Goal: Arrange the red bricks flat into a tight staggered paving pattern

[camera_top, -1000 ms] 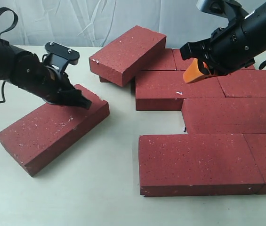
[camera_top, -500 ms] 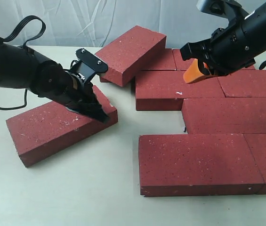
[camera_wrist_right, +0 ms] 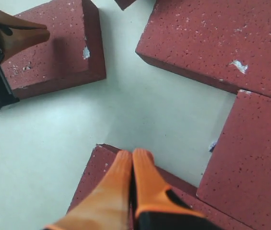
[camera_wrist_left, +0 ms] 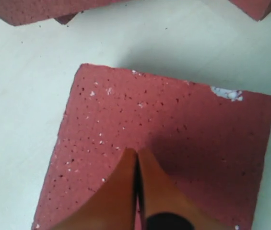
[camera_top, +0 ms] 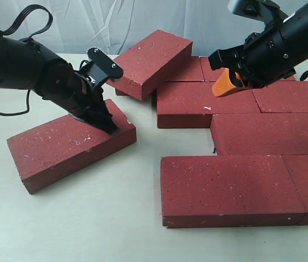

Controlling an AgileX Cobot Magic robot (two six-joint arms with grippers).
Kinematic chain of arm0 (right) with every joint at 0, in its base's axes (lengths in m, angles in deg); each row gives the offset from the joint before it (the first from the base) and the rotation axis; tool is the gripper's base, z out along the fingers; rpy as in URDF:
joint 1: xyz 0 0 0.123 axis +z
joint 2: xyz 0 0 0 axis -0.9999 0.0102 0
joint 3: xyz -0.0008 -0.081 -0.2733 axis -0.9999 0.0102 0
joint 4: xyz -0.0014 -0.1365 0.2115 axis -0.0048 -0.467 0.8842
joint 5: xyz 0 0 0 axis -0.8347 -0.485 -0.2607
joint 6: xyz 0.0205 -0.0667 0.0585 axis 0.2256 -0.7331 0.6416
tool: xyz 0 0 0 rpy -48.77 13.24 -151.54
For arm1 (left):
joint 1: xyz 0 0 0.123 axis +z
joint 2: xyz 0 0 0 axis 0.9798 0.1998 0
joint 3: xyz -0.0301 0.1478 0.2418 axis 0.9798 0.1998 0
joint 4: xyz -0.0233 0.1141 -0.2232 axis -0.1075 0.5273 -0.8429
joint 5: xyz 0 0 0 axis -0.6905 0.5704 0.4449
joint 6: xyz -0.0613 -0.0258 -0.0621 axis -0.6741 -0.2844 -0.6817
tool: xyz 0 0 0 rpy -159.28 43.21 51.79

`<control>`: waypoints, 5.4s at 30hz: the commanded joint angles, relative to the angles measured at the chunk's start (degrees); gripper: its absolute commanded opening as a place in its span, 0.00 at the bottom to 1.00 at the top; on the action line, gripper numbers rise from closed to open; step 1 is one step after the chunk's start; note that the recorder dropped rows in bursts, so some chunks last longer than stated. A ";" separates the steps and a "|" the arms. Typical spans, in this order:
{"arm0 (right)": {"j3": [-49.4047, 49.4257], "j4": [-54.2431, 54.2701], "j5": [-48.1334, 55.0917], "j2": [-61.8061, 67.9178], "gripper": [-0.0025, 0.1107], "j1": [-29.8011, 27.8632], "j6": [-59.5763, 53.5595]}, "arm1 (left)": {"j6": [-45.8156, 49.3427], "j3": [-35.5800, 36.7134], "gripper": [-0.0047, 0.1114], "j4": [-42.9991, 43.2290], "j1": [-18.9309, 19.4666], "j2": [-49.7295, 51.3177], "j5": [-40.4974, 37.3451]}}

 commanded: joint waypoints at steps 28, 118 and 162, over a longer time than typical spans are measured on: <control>-0.41 -0.35 -0.38 -0.44 0.02 -0.14 -0.33 | 34.38 -0.33 0.04 -28.82 -1.06 1.18 -5.79; -0.41 0.12 0.67 -0.44 0.02 -0.14 -0.33 | 30.87 -0.33 0.04 -32.36 22.90 0.82 -20.66; -0.41 0.12 -0.37 -0.44 0.02 -0.14 -0.43 | 3.19 -2.31 0.04 -29.81 20.76 2.29 -25.75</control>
